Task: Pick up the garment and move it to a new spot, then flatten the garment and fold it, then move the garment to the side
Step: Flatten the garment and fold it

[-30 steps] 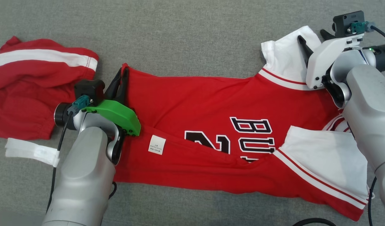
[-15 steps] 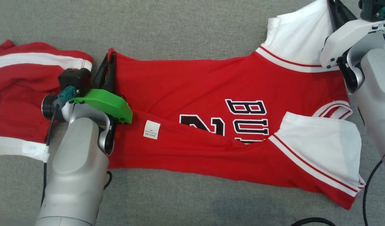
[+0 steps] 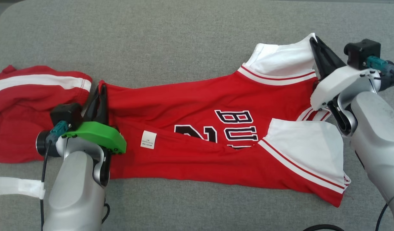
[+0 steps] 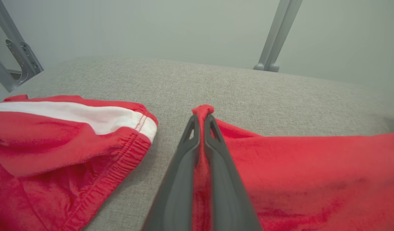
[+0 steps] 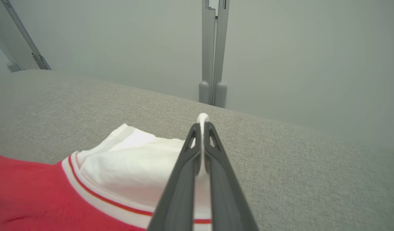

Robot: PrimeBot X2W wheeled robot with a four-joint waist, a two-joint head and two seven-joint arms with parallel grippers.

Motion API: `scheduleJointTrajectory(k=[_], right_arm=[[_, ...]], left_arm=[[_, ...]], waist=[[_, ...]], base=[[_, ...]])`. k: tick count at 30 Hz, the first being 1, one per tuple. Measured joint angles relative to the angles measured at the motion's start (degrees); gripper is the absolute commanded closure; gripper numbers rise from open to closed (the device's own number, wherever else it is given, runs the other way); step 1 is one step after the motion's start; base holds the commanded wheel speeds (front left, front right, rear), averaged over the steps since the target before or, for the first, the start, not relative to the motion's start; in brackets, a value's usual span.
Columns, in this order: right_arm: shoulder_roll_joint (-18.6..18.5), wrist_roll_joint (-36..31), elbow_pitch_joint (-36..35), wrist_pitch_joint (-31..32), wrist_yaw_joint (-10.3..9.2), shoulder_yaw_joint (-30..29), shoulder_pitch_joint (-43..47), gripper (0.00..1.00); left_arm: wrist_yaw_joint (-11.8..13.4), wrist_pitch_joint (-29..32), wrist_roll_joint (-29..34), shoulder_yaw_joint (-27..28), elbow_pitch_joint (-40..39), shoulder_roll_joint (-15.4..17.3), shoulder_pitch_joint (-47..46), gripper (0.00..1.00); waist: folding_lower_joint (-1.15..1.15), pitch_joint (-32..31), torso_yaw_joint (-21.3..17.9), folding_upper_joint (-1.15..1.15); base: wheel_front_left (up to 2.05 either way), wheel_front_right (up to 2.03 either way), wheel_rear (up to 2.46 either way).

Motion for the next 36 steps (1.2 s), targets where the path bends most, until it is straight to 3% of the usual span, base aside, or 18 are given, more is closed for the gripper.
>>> scheduleJointTrajectory(k=[6, 11, 29, 30, 31, 32, 36], right_arm=[[-3.04, 3.57, -12.58, -0.10, 0.00, -2.23, 12.55, 1.00], [-3.53, 3.86, -18.63, -0.11, 0.00, -4.78, 20.82, 1.00], [-0.09, 3.34, -21.06, -0.12, 0.00, -6.61, 34.63, 1.00], [0.23, 3.76, -20.79, -0.12, 0.00, -6.89, 35.08, 0.83], [0.55, 4.15, -20.43, -0.12, 0.00, -7.31, 35.59, 0.01], [0.75, 4.37, -20.26, -0.11, 0.00, -7.77, 36.06, 0.00], [1.67, 4.39, -21.49, -0.12, 0.00, -11.59, 37.50, 0.00]], left_arm=[[-0.41, 0.00, 0.70, 2.25, -4.50, -0.08, 7.38, 1.00], [-0.47, 0.00, 0.65, 3.13, -4.64, -0.19, 11.25, 1.00], [-0.66, 0.01, 1.15, 5.50, -0.82, -0.48, 17.08, 1.00], [-0.64, 0.01, 1.26, 5.78, -0.75, -0.51, 17.49, 0.67], [-0.43, 0.01, 1.35, 6.12, -0.88, -0.53, 17.97, 0.06], [-0.13, 0.01, 1.40, 6.53, -1.07, -0.55, 18.42, 0.00], [1.18, 0.01, 2.69, 7.82, -3.21, -0.52, 20.83, 0.00]], waist=[[0.00, -3.87, -1.46, 0.00], [0.00, -5.81, -2.47, 0.00], [0.00, -8.15, -4.40, 0.00], [0.00, -8.43, -4.45, 0.00], [0.00, -8.72, -4.49, 0.00], [0.00, -9.02, -4.53, 0.00], [-0.01, -10.29, -4.66, 0.00]], base=[[0.00, 0.00, 0.00], [0.00, 0.00, 0.00], [0.00, 0.00, 0.00], [0.00, 0.00, 0.00], [0.00, 0.00, 0.00], [0.00, 0.00, 0.00], [0.00, 0.00, 0.00]])
